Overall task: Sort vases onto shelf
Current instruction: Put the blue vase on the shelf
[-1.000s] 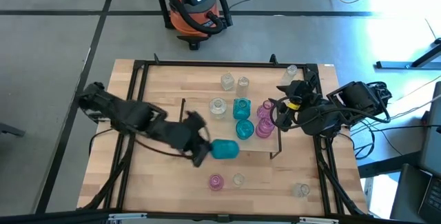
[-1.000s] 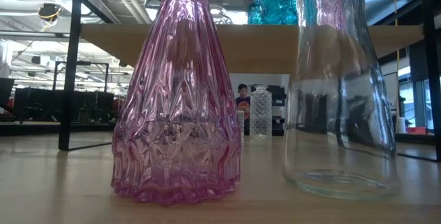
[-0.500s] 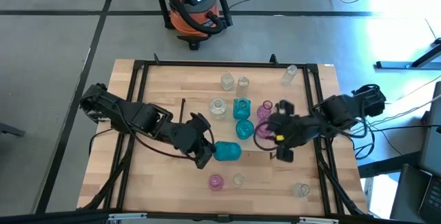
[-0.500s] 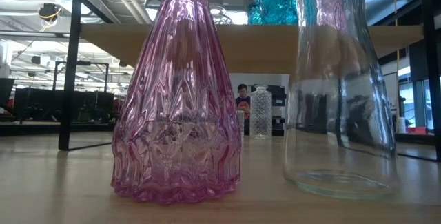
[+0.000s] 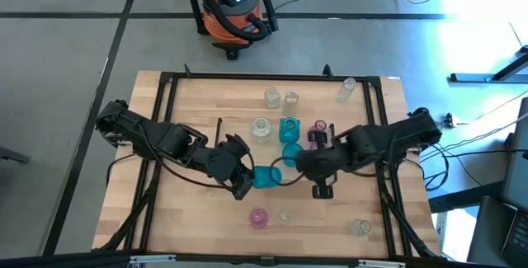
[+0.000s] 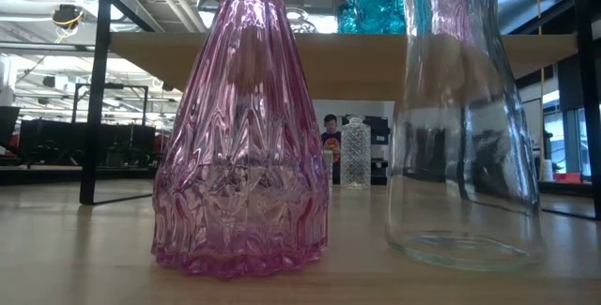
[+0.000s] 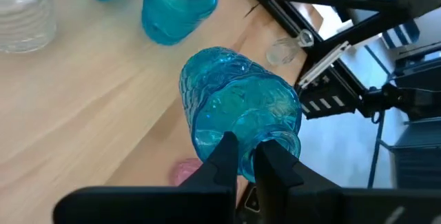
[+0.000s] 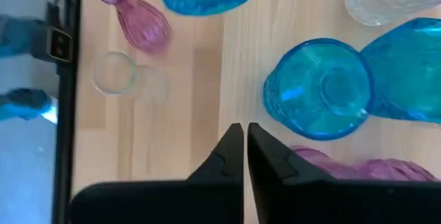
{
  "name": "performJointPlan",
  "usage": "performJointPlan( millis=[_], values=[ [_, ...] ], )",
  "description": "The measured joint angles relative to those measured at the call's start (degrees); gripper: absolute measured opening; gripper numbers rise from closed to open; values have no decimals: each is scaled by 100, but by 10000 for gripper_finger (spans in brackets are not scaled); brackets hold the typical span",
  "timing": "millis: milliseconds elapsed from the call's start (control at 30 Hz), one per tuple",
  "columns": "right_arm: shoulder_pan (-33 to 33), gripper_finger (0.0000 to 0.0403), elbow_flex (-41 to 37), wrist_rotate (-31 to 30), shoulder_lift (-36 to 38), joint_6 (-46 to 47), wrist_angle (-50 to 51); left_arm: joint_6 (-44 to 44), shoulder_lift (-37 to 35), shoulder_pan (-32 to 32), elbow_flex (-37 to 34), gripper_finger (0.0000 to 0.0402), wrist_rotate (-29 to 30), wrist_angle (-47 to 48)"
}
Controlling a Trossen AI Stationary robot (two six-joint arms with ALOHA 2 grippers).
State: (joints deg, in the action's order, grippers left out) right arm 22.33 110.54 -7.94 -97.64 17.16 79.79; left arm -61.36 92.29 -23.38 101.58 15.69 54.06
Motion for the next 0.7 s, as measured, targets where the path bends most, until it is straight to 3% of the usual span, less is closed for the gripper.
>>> performJointPlan(
  millis=[333, 700],
  values=[
    [-224, 1, 0, -345, -357, -136, 9, 0, 0, -2, 0, 18, 80, 48],
    [-590, 0, 0, -284, -357, -363, -23, 87, 0, 0, 0, 18, 139, 57]
  ],
)
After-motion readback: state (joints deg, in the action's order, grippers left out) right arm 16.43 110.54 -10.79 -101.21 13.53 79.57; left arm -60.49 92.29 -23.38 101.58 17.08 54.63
